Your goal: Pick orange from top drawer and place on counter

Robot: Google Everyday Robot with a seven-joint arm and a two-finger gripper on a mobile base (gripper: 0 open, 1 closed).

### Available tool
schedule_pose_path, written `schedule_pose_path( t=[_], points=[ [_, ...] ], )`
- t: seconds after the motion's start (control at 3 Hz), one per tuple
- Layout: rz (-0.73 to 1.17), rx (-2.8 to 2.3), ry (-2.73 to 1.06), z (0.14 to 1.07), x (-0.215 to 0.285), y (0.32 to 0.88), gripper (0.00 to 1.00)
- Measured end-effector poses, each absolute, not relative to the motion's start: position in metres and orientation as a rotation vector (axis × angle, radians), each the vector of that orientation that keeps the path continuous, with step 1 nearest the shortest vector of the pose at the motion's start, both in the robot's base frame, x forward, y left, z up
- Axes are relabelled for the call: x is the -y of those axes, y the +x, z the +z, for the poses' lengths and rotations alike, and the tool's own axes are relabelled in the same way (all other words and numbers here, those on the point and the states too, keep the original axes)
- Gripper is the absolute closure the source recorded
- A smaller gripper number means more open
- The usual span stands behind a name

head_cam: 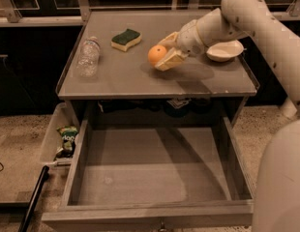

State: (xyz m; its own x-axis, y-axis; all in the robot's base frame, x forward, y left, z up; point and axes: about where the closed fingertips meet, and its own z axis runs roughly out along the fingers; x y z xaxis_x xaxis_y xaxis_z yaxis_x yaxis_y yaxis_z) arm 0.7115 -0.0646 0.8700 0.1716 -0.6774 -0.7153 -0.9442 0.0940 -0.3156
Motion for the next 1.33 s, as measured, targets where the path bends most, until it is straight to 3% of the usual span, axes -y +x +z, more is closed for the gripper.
schedule_pose_path(
  t=[0.33, 1.33],
  points=[
    [0.405, -1.641, -1.673, 0.8540, 0.0600, 0.7204, 1.00],
    [0.405, -1.644, -1.673, 0.8533, 0.0596, 0.7207, 0.34]
  ],
)
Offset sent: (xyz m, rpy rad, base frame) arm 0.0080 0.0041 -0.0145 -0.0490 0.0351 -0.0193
